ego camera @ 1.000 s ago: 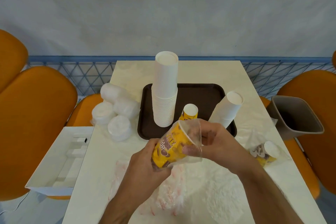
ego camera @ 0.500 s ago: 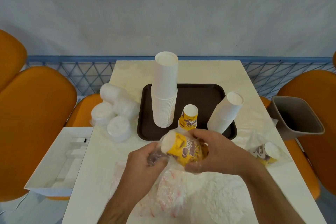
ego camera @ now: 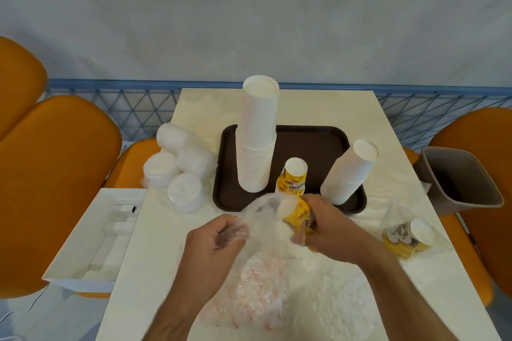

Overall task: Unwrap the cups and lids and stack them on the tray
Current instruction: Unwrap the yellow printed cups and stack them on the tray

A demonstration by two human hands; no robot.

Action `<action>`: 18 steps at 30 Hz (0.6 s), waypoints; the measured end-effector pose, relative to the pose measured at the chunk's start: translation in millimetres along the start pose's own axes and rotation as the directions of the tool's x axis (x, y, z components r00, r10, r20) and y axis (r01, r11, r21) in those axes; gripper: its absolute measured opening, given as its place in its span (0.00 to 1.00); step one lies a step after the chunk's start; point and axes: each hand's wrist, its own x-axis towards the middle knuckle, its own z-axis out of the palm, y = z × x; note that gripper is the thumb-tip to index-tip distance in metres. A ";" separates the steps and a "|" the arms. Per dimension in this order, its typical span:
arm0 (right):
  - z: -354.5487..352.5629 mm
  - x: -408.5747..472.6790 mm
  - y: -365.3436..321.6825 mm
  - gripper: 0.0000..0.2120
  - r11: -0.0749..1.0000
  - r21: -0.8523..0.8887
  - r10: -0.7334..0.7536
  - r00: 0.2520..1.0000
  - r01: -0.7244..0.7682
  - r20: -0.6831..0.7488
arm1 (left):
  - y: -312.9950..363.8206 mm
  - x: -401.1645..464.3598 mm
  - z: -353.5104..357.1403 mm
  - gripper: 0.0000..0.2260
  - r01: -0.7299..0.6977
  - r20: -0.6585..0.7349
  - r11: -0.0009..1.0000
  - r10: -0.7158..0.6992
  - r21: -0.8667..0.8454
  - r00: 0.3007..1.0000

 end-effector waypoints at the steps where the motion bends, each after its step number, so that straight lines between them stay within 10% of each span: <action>1: -2.9 4.0 1.7 0.27 1.000 0.012 -0.011 0.999 0.012 -0.041 | -1.2 -0.1 -1.1 0.02 0.003 -0.010 1.000 -0.003 -0.005 1.000; 8: -38.3 30.8 -25.5 0.31 0.949 0.214 -0.105 0.874 0.231 -0.474 | -2.2 -2.1 -6.4 0.05 0.008 -0.017 1.000 -0.008 -0.007 1.000; 18: -36.1 73.8 -9.2 0.24 0.981 -0.021 -0.186 0.892 0.195 -0.412 | -7.8 -6.2 -12.6 0.06 0.051 -0.022 0.999 -0.052 -0.012 0.998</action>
